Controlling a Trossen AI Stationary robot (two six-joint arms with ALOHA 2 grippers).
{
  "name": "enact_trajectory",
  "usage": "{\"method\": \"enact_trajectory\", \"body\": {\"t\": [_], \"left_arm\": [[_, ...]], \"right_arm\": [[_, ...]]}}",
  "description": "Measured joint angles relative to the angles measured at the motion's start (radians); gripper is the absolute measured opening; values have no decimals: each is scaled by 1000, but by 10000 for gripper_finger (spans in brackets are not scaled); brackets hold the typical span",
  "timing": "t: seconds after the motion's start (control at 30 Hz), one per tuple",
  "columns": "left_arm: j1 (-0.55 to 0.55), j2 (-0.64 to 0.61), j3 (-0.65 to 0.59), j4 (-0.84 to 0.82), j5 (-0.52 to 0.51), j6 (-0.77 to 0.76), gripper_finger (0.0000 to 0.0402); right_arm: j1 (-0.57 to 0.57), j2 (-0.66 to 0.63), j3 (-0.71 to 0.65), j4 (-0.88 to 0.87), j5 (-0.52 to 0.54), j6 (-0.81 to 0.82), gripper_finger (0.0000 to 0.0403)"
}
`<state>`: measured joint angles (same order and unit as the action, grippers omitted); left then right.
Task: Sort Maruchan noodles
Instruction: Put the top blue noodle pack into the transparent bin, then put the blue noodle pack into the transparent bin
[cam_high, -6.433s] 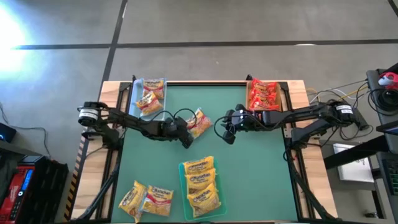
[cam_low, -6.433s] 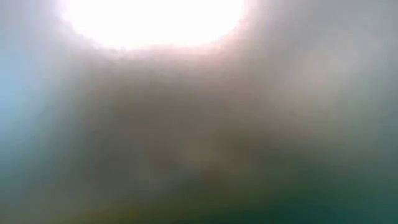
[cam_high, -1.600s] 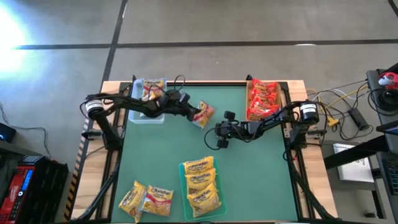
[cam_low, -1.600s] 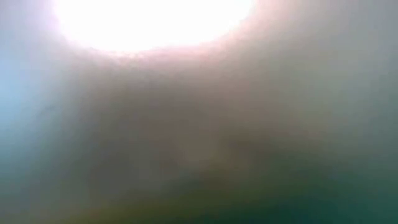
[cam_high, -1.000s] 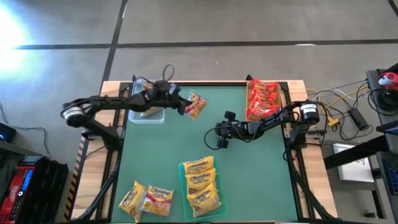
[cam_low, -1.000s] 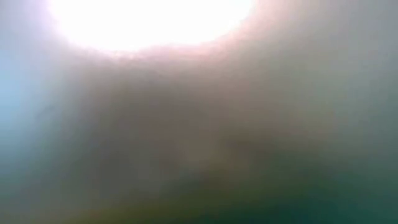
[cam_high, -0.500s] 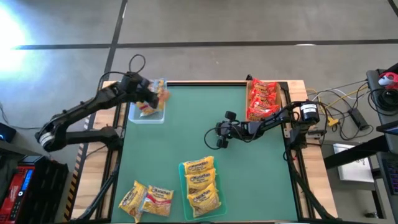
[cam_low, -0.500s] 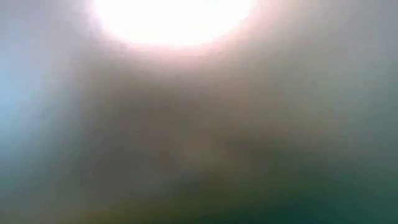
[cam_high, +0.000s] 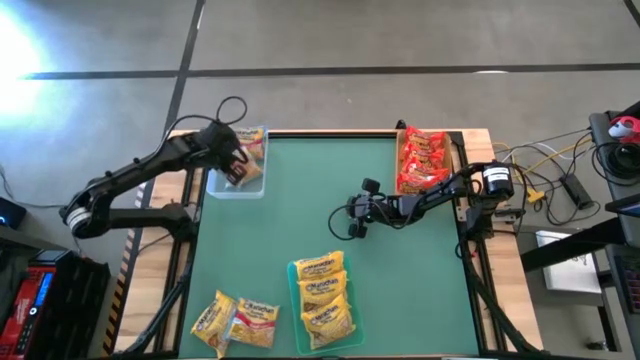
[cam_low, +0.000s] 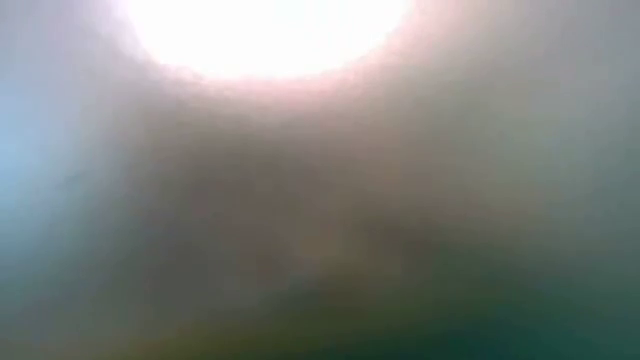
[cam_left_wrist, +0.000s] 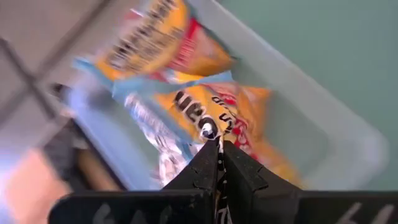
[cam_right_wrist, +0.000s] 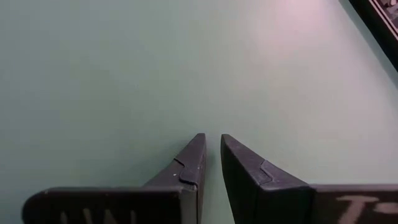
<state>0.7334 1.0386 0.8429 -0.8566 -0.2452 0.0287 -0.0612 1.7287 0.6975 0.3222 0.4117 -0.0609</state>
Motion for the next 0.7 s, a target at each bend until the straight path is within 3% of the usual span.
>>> {"method": "enact_trajectory", "body": {"t": [0.13,0.3,0.4,0.6,0.7], "left_arm": [[0,6,0,38,-61,41,2],[0,4,2,21,22,31,17],[0,4,6,25,19,31,30],[0,4,6,53,-84,11,74],[0,3,6,62,-55,-25,97]], "right_arm": [[0,0,0,0,0,1,43],[0,0,0,1,0,-1,43],[0,0,0,1,0,-1,43],[0,0,0,2,0,1,43],[0,0,0,3,0,1,43]]}}
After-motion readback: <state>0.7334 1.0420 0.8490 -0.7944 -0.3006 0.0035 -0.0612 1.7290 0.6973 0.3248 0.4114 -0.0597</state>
